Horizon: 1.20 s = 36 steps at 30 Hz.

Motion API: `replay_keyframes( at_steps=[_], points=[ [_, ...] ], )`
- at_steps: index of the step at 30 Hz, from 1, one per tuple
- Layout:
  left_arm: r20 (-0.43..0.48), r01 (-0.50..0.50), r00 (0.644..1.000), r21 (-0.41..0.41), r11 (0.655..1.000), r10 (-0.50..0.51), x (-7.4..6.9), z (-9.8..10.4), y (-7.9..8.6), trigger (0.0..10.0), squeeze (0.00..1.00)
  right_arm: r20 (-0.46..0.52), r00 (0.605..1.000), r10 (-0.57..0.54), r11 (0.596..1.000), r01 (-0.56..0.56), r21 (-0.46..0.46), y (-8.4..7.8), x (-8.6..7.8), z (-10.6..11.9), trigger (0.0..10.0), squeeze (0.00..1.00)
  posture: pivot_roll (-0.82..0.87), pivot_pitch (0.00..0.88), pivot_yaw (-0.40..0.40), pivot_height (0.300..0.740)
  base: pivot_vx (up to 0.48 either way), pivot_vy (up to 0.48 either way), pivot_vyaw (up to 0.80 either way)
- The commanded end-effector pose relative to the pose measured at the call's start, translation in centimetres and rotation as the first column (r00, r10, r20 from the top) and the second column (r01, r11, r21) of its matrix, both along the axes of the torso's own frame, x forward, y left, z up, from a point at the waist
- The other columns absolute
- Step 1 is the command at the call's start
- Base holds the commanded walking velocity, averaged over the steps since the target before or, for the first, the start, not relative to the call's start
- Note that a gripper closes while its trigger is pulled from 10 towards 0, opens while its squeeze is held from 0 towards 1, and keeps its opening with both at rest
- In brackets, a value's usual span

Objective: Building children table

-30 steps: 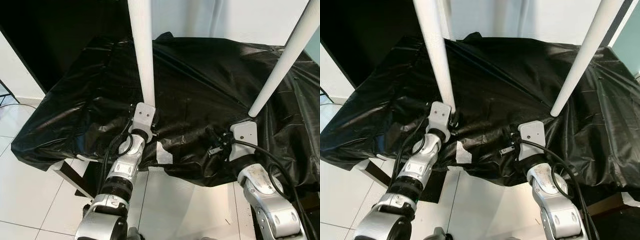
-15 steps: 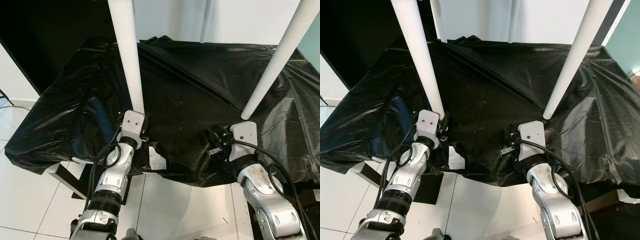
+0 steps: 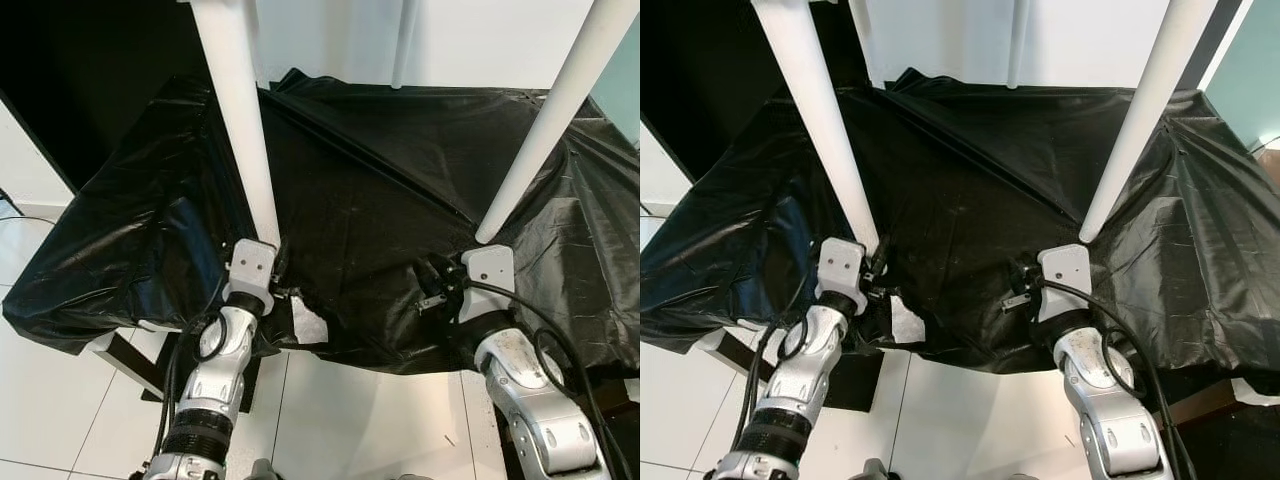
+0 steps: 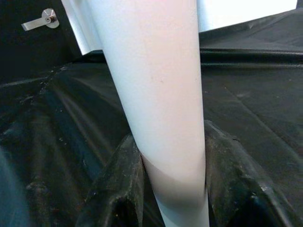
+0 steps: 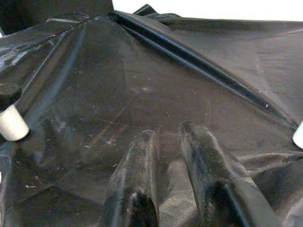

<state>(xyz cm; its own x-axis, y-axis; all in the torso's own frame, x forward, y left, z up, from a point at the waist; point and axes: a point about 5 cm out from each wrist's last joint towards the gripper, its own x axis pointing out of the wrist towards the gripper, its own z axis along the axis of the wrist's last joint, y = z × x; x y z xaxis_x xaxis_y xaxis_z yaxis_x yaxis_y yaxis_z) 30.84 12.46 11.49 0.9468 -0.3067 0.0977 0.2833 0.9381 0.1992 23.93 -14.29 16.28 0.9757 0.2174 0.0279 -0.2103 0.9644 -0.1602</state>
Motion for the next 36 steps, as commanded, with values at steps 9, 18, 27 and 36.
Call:
replay_keyframes(
  at_steps=[9, 18, 27, 36],
  points=[
    [-0.101, 0.005, 0.995, -0.041, 0.999, -0.009, 0.3, -1.3, -1.0, 10.0, 0.00, -0.003, 1.000, -0.012, 1.000, 0.012, 0.012, 0.2, 0.7, -0.5, 10.0, 0.00, -0.06, 0.033, 0.016, 0.740, 0.000, 0.000, 0.00],
    [-0.024, -0.094, 0.995, 0.011, 0.995, 0.094, -0.2, -1.2, 0.7, 10.0, 0.00, -0.005, 1.000, -0.015, 1.000, 0.015, 0.014, 0.2, 0.5, -0.7, 10.0, 0.00, -0.07, 0.050, 0.014, 0.740, 0.000, 0.000, 0.00],
    [0.031, -0.159, 0.986, -0.088, 0.983, 0.162, -0.8, 0.0, 1.8, 10.0, 0.00, -0.018, 0.985, -0.170, 0.984, 0.171, 0.056, -1.3, 0.8, -2.4, 10.0, 0.00, -0.06, 0.057, 0.021, 0.740, 0.000, 0.000, 0.00],
    [0.070, -0.106, 0.991, -0.139, 0.985, 0.116, -3.3, 0.5, 2.9, 10.0, 0.00, 0.007, 0.956, -0.292, 0.956, 0.292, 0.038, -3.2, -1.1, -4.7, 10.0, 0.00, -0.05, 0.041, 0.012, 0.740, 0.000, 0.000, 0.00]
  ],
)
